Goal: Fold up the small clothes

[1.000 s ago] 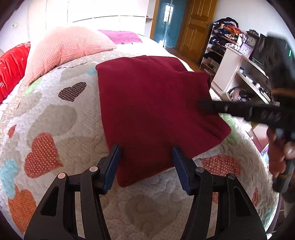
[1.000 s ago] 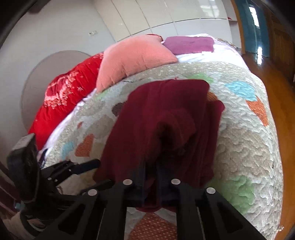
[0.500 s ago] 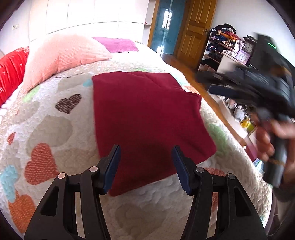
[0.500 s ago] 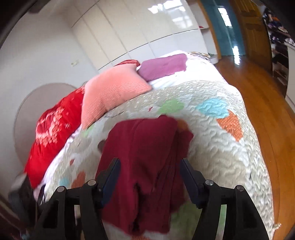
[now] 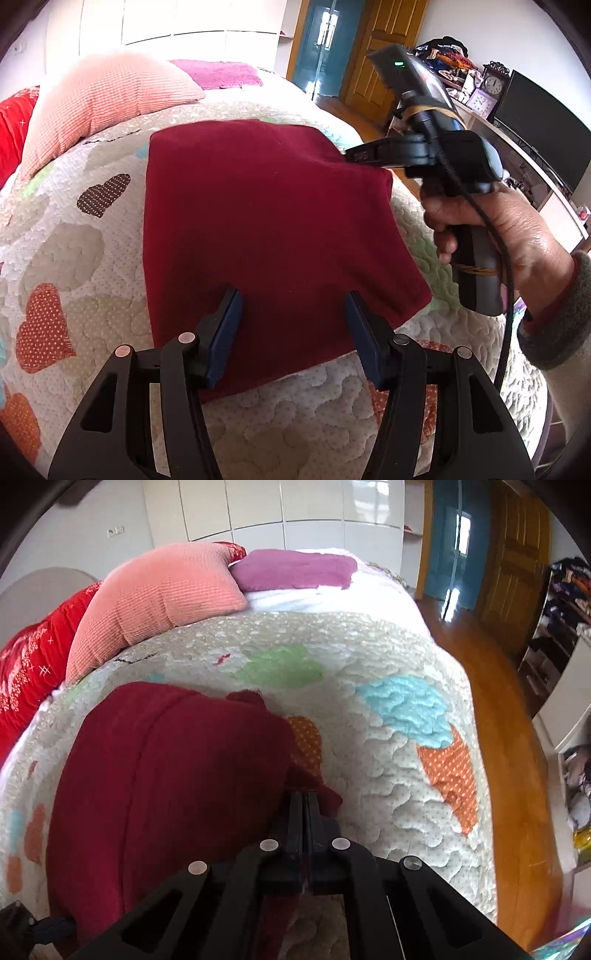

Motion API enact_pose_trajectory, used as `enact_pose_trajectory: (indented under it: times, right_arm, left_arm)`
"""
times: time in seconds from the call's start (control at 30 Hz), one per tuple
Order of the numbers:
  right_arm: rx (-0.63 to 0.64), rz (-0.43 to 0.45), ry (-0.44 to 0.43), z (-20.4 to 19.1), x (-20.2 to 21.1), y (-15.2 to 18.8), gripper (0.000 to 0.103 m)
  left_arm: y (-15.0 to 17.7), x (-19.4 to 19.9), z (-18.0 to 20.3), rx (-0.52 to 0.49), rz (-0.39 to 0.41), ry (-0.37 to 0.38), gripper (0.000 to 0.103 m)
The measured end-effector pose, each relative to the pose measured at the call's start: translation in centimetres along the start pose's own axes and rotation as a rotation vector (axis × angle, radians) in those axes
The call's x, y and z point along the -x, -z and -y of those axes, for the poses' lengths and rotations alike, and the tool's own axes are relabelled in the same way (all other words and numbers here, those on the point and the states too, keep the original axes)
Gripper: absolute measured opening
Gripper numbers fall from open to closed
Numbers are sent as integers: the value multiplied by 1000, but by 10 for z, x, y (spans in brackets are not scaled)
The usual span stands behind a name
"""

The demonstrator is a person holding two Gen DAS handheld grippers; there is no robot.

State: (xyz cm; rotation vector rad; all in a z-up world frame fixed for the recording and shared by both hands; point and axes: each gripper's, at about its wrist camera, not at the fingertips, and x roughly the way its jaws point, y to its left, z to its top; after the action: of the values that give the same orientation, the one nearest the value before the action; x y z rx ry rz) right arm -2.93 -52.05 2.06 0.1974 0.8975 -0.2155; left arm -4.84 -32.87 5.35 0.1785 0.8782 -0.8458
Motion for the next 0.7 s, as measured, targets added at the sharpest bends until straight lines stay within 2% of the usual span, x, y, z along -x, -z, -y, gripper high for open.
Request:
enact_pose_trajectory:
  times: [0.1,0.17,0.2,0.27,0.3,0.33,0.4,0.5,0.53,0.6,0.7]
  right_arm:
    - [-94,54,-95,12,34,7,1]
    - [-88,101,-133,6,62,10,2]
    - [-80,129,-181,0,79,12,4]
    - [-57,142,-258,-15,99,18,17]
    - [-38,137,-285,-23,105,23,32]
    - [-12,125,-294,-32,109,28,39]
    - [35,97,-271,-46,105,38,39]
    - [85,27,-138,-48,80,56,36]
    - [85,2,-117,-44,67,63,36]
    - [10,-4,-168,-29,55,72,36]
    - [-33,14,-197,-22,64,73,36]
  left_arm:
    - [-1,0,-2,9,-1,5,58]
    - [-2,0,-1,12,-3,0,58]
    - [-2,0,-1,12,-2,-5,58]
    - [-2,0,1,12,-1,-15,58]
    - [-2,0,2,14,-2,-19,58]
    - [-2,0,2,16,-3,-23,58]
    - [-1,3,3,22,-5,-28,58]
    - [0,8,3,23,-8,-40,58]
    - [1,10,3,25,-11,-42,58]
    - [3,14,2,31,-16,-49,58]
    - [5,20,-1,38,-14,-68,58]
